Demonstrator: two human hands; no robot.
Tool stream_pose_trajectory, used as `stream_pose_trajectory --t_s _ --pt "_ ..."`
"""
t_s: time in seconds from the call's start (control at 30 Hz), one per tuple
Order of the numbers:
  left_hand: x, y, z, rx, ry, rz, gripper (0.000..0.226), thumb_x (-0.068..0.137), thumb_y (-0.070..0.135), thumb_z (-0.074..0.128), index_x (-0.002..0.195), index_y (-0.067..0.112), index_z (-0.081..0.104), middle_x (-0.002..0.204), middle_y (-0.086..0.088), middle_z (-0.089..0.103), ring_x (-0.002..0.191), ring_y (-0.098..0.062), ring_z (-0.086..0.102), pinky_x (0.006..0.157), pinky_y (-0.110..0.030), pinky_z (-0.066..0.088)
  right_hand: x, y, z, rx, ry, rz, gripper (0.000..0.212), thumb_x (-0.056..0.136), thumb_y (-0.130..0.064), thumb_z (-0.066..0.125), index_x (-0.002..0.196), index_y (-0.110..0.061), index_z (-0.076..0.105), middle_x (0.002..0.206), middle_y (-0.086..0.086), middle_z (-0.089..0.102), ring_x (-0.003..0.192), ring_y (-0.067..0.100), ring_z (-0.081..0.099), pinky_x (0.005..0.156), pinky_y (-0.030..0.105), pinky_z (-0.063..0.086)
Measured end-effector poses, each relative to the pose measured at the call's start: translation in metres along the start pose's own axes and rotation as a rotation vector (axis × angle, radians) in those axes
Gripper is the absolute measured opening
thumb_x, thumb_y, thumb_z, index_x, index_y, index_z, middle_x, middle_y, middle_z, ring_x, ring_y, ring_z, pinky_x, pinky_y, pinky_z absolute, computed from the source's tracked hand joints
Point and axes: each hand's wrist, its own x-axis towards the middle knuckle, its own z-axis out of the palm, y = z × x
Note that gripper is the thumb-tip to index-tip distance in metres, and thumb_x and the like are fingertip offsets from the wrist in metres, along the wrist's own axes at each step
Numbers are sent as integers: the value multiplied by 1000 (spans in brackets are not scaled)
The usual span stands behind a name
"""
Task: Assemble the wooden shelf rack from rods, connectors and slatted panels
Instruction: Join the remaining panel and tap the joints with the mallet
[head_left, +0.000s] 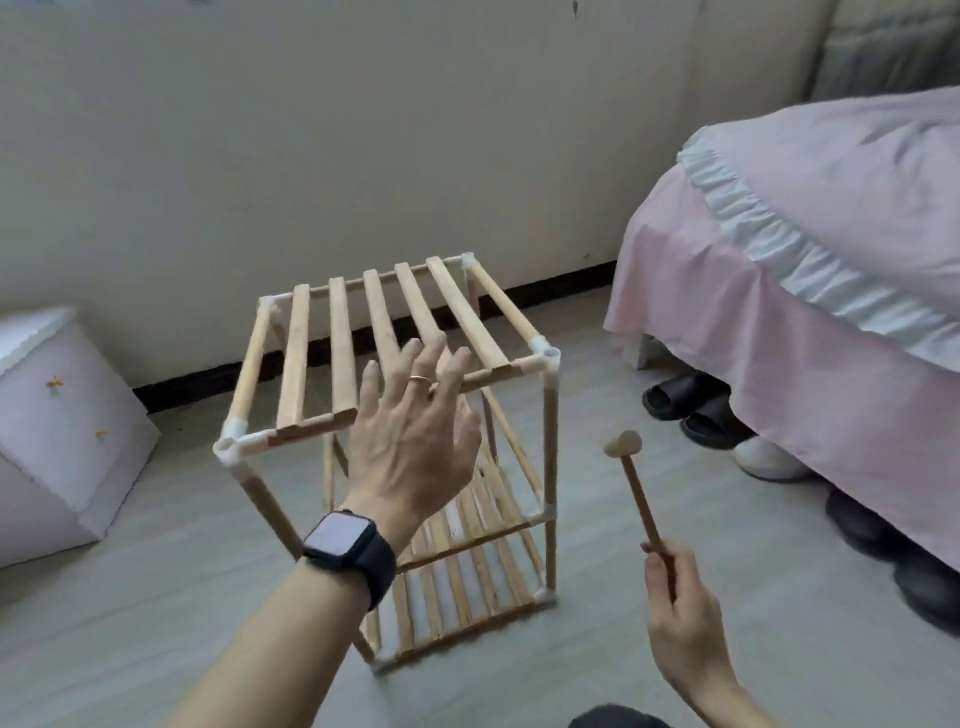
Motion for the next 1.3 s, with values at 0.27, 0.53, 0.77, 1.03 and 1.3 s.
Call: stream_pose_trajectory --t_s 0.27,0.53,0.77,1.03,1.3 --pt "8 47 67 105 130 -128 77 94 53 46 156 11 27 158 -10 32 151 -36 17 121 -62 -1 12 165 31 -714 -370 363 46 99 -10 38 144 -16 34 128 7 43 112 28 56 84 35 47" --pt "13 45 94 117 322 -182 68 98 55 42 150 12 35 152 -11 43 146 -38 21 117 -63 1 46 209 42 -830 -433 444 63 97 -7 41 153 -17 15 133 14 33 116 34 46 98 42 47" --pt "14 46 97 148 315 -190 71 97 57 42 149 9 37 151 -13 44 144 -43 26 115 -67 5 44 215 27 -863 -578 590 71 97 -21 47 158 -20 10 156 14 13 134 40 32 111 45 40" --pt "6 47 62 144 9 -132 82 92 60 42 157 14 21 154 -7 27 148 -36 17 122 -57 1 103 91 10 -668 -535 187 51 101 -24 43 152 -26 39 154 7 39 137 31 37 111 39 36" --pt "22 -33 -28 91 -104 -69 55 99 60 22 146 40 43 160 0 34 150 -22 24 124 -50 12 193 -172 1 114 -470 53 41 104 -56 38 121 -22 54 118 4 64 108 25 64 98 51 52"
